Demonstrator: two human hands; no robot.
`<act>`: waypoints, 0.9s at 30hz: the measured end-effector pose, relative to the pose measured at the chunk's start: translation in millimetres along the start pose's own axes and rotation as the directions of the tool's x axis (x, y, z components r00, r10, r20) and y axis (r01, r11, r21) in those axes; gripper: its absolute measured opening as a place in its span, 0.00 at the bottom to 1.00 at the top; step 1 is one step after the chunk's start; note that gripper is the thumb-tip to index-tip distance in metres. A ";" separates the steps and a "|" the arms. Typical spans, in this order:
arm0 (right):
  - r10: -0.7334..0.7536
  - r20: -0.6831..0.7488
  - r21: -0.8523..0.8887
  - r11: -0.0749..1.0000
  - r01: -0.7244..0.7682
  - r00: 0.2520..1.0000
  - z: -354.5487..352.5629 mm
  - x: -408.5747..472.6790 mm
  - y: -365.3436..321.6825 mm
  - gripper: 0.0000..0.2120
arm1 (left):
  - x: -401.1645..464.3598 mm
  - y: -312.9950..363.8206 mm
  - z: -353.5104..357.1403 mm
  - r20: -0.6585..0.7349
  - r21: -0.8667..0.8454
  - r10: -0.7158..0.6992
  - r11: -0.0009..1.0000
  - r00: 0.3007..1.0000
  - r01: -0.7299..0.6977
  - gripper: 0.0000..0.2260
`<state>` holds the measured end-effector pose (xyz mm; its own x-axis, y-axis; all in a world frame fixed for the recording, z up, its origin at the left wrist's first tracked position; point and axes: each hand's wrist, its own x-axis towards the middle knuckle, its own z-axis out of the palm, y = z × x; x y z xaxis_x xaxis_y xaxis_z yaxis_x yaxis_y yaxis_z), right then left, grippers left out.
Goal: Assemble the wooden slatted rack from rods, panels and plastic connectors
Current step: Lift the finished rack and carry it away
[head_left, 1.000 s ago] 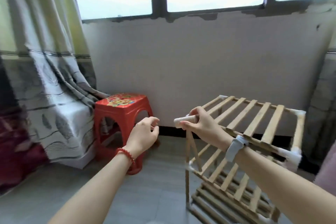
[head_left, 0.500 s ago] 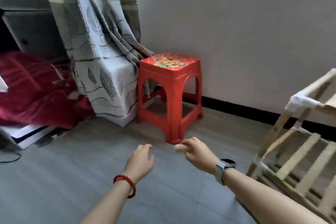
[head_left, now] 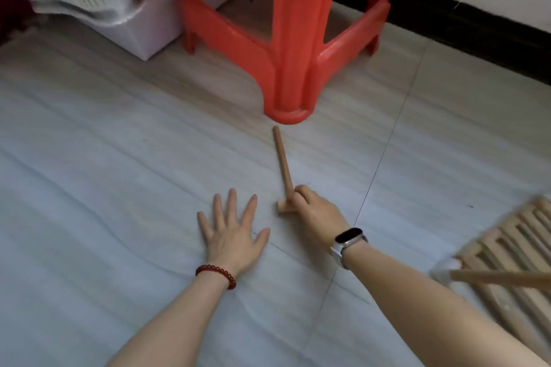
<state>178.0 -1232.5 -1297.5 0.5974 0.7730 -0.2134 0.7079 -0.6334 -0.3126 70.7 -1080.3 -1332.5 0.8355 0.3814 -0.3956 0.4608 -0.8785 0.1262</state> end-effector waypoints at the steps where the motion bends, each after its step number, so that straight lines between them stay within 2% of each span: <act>1: 0.036 -0.030 -0.011 0.999 -0.036 0.999 1.8 7.1 5.9 0.15 | 5.9 1.0 3.2 -0.024 0.000 0.000 1.000 1.000 0.000 0.31; 3: 0.095 -0.042 0.007 0.995 -0.095 0.995 3.9 17.5 13.7 0.20 | 14.7 3.0 9.8 -0.027 0.005 -0.004 1.000 1.000 0.004 0.31; 7: 0.115 -0.052 0.059 0.992 -0.112 0.992 0.9 8.9 13.8 0.27 | 15.2 4.1 12.9 -0.038 0.038 -0.017 0.999 0.999 0.018 0.31; 10: 0.204 -0.077 0.146 0.971 -0.192 0.976 0.4 -22.2 12.3 0.25 | 13.9 7.3 5.5 -0.016 0.040 -0.022 0.999 1.000 0.022 0.30; 13: 0.300 -0.016 0.211 0.933 -0.290 0.954 0.2 -81.9 16.8 0.21 | -3.4 28.1 -3.1 -0.013 -0.033 -0.017 0.999 1.000 0.017 0.28; 15: 0.343 0.060 0.189 0.918 -0.348 0.937 -1.8 -135.0 20.2 0.19 | -30.3 53.1 -8.2 -0.033 -0.083 0.062 0.994 0.998 -0.064 0.26; 18: 0.427 0.129 0.137 0.886 -0.443 0.895 -2.4 -208.1 21.0 0.17 | -71.2 89.7 -9.2 -0.025 -0.104 0.301 0.948 0.953 -0.302 0.25; 21: 0.578 0.096 0.053 0.810 -0.584 0.810 3.6 -255.5 25.7 0.19 | -98.6 121.6 -8.9 -0.006 -0.066 0.538 0.841 0.843 -0.537 0.24; 25: 0.850 0.022 -0.034 0.527 -0.849 0.526 20.2 -293.9 38.8 0.22 | -128.9 152.9 0.7 0.032 -0.007 0.716 0.698 0.697 -0.716 0.24; 27: 0.894 0.001 -0.026 0.447 -0.894 0.447 33.7 -301.1 45.7 0.22 | -136.3 158.8 7.9 0.029 -0.015 0.752 0.659 0.659 -0.752 0.24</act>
<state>17.7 -1493.0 -1278.7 0.8998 -0.2206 -0.3763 -0.2076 -0.9753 0.0753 27.6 -1274.0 -1265.8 0.8881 -0.4177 -0.1919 -0.3200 -0.8615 0.3942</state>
